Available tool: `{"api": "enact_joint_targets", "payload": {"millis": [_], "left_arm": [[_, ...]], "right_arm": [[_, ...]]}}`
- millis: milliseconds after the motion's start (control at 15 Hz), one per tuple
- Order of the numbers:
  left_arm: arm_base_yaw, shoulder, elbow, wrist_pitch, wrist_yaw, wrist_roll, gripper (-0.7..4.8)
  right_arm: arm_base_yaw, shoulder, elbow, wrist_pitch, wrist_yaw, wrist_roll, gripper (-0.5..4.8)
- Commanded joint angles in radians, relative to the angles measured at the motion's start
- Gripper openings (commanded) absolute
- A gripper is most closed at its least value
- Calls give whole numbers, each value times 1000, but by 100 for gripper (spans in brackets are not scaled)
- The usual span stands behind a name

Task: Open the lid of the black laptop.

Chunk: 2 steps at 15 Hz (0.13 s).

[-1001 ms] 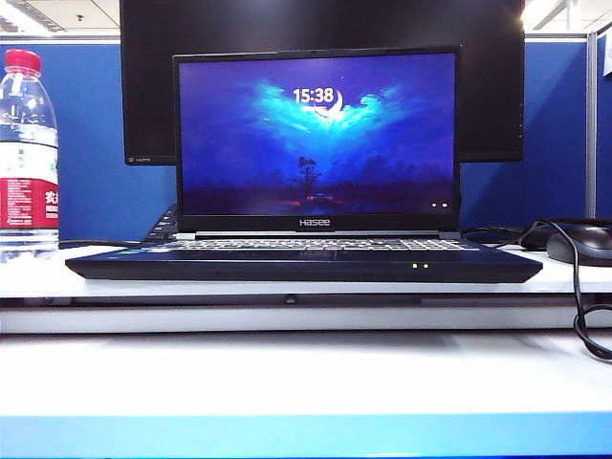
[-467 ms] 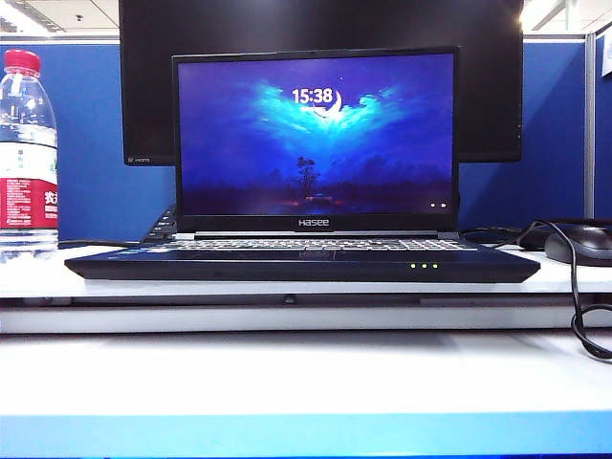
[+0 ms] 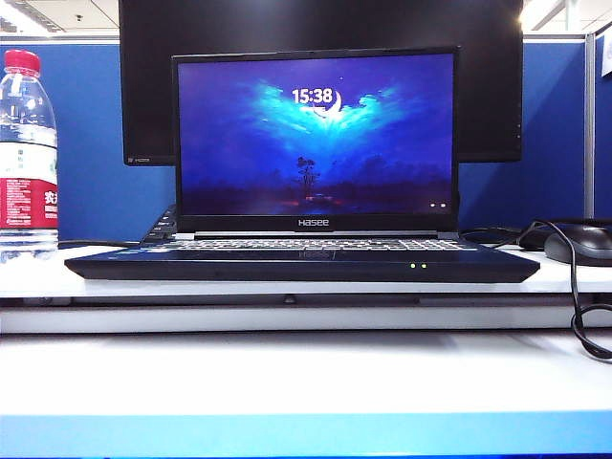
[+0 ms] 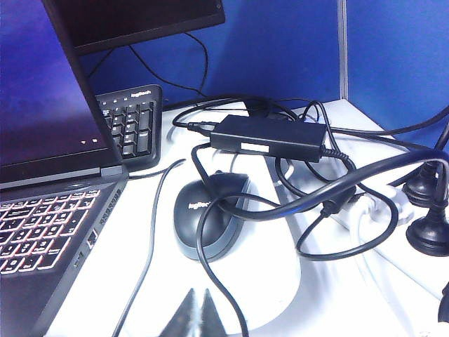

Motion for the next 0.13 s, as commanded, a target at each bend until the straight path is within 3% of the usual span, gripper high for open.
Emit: {"api": "enact_joint_targets", "payload": {"millis": [67,133], "left_arm": [[0,-2,0,9,-3,6,40],[0,-2,0,9,-3,6,40]], "right_arm": [[0,-2,-4,14,-2,3,-1],[0,-2,-4,14,-2,3,-1]]}}
